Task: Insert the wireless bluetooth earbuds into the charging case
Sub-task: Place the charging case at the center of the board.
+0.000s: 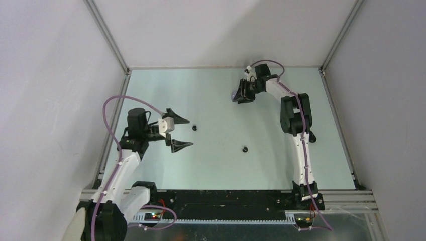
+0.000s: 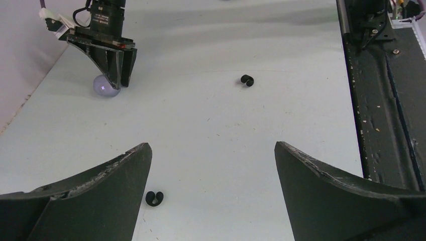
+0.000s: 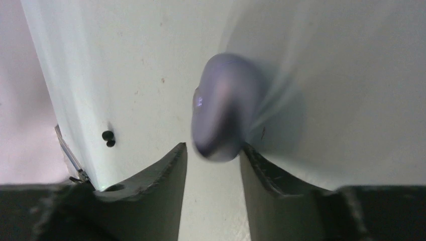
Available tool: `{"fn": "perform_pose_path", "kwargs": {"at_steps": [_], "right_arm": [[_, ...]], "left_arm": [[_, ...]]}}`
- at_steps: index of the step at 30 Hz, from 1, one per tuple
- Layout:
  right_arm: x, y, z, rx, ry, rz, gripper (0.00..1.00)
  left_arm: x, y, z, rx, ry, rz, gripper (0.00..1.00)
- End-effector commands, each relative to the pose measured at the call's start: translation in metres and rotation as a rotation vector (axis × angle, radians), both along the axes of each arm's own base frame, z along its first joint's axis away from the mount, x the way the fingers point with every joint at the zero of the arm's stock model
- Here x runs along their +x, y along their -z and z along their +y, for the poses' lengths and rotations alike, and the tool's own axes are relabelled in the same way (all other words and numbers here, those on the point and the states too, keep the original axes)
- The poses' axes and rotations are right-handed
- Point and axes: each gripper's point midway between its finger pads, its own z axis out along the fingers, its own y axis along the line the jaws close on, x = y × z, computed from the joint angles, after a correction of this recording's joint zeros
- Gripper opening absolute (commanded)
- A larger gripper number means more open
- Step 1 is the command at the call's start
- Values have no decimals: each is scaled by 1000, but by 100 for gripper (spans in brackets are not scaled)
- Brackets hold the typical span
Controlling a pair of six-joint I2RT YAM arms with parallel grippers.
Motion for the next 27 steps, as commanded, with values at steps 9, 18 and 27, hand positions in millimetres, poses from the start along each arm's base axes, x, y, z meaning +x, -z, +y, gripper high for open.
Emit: {"fn": "perform_pose_path", "kwargs": {"at_steps": [9, 18, 27], "right_arm": [[-39, -55, -70, -371, -43, -152, 99], [-109, -188, -163, -625, 84, -601, 99], [-203, -151, -317, -769, 237, -389, 99]], "left_arm": [[-1, -13, 1, 3, 9, -83, 99], [-6, -22, 3, 13, -7, -137, 99], [-4, -52, 10, 79, -43, -202, 99]]}}
